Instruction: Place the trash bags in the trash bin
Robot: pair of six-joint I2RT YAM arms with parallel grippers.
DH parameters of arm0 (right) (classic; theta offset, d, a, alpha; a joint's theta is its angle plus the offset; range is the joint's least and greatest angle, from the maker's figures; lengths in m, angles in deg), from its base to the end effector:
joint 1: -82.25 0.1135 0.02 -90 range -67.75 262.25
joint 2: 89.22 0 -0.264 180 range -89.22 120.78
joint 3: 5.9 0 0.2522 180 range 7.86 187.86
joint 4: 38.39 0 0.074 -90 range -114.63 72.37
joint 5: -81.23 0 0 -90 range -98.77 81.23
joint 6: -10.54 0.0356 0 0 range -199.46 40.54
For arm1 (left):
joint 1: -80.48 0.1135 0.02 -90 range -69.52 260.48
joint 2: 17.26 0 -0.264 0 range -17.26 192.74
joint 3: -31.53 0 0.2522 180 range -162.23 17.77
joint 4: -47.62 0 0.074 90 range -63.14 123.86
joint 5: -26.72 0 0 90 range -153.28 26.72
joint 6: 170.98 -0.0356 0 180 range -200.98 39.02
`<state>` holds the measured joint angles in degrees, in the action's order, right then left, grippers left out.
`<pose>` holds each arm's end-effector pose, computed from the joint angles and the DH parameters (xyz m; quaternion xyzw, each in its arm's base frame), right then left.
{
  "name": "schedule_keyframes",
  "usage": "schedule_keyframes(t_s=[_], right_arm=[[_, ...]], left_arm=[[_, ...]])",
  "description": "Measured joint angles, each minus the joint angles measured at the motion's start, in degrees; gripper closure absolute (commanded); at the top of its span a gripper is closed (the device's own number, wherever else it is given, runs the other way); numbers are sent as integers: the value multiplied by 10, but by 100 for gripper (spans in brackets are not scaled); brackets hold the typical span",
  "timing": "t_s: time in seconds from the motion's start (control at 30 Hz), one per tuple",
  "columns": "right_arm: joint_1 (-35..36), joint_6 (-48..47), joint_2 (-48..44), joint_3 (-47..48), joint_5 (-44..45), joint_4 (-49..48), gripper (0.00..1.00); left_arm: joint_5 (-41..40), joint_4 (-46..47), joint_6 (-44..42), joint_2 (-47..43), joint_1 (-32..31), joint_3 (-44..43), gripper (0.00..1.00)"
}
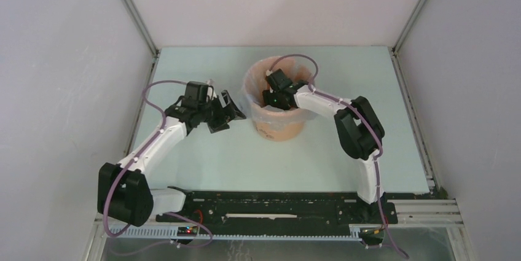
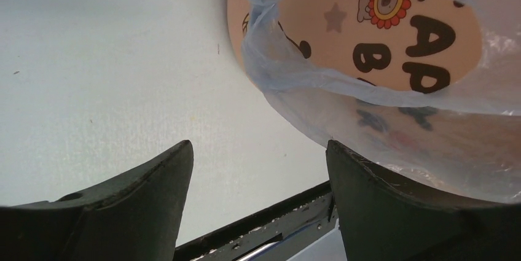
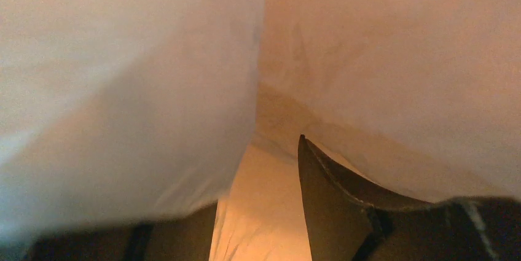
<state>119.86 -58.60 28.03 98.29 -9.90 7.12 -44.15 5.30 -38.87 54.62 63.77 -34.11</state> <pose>0.3511 0.2713 0.1977 -0.1428 0.9519 0.1406 0.2317 0.2455 -0.0859 0.2563 -0.1454 0.9127 -0.3067 0.2276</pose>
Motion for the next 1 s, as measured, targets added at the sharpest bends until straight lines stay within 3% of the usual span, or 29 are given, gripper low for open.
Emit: schedule_keyframes(t_s=[0.3, 0.5, 0.8, 1.0], right_arm=[[0, -6, 31, -11, -4, -44, 35], [-1, -16, 12, 5, -9, -3, 28], [-7, -6, -123, 39, -9, 57, 26], [-12, -6, -156, 87, -10, 88, 26]], left_arm=[[7, 6, 0, 5, -1, -2, 16], [1, 1, -2, -3, -1, -2, 10], [-12, -10, -2, -86, -2, 3, 10], [-12, -12, 0, -118, -5, 16, 7]])
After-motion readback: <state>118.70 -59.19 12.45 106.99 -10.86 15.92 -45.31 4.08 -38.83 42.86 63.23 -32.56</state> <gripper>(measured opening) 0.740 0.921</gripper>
